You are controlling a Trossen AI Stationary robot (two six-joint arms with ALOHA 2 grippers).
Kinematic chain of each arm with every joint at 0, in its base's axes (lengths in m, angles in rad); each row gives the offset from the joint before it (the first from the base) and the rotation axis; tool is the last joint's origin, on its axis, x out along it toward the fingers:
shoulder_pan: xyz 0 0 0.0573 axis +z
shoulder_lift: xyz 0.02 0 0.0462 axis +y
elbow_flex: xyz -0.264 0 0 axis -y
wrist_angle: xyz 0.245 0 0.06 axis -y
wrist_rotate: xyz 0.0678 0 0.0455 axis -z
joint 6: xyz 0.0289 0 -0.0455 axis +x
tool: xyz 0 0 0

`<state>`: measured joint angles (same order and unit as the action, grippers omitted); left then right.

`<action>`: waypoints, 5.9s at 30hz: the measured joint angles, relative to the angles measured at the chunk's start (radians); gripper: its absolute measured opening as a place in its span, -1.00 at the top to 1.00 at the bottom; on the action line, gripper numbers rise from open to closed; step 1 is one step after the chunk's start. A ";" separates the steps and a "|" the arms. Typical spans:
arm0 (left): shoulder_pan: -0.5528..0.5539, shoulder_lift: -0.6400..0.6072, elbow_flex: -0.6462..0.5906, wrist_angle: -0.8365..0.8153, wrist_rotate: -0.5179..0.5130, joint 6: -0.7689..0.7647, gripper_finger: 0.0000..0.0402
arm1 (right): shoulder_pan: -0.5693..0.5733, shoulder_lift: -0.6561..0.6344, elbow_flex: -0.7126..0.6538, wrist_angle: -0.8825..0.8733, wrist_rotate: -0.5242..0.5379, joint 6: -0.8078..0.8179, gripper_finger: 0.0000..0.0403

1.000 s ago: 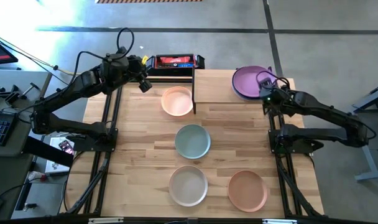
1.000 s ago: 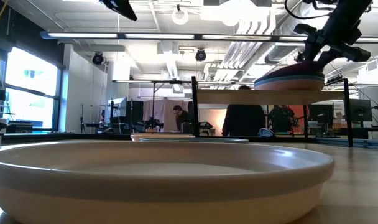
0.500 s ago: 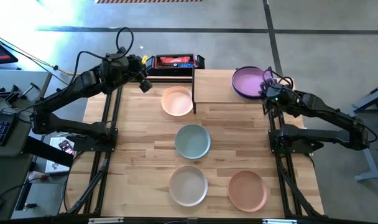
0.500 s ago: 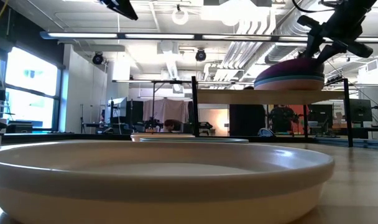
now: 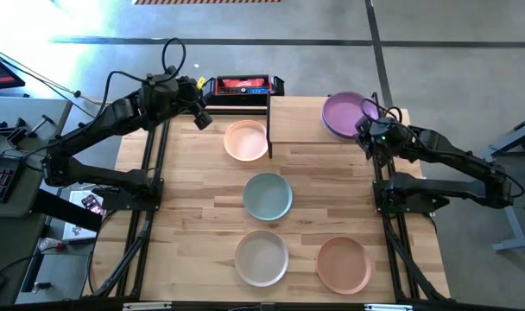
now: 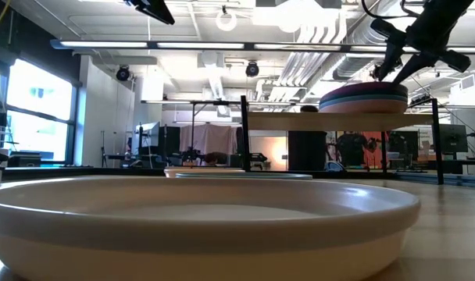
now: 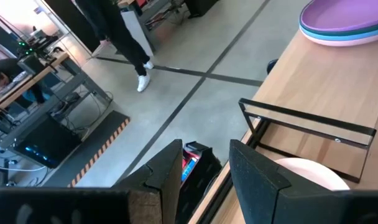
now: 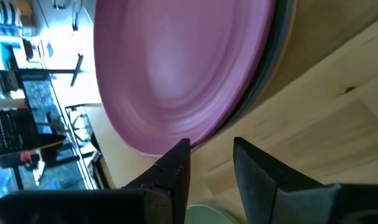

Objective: Place and stack plates onto a shelf
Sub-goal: Put the yellow plate on the shelf

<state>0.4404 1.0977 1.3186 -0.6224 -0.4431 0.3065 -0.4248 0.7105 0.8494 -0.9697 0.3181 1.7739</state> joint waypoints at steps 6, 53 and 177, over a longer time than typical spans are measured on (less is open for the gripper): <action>0.000 0.000 0.000 0.000 0.000 0.000 0.40 | 0.000 0.000 0.000 -0.032 0.008 -0.040 0.49; 0.024 0.117 -0.249 -0.099 0.180 0.105 0.40 | 0.171 0.069 0.000 0.482 -0.443 -0.743 0.49; -0.517 0.165 -0.055 -0.217 -0.167 0.639 0.99 | 0.168 0.547 0.559 0.616 -0.174 -1.435 0.28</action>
<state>-0.0768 1.2629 1.2640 -0.8395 -0.6100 0.9450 -0.2565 1.2573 1.4079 -0.3541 0.1442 0.3388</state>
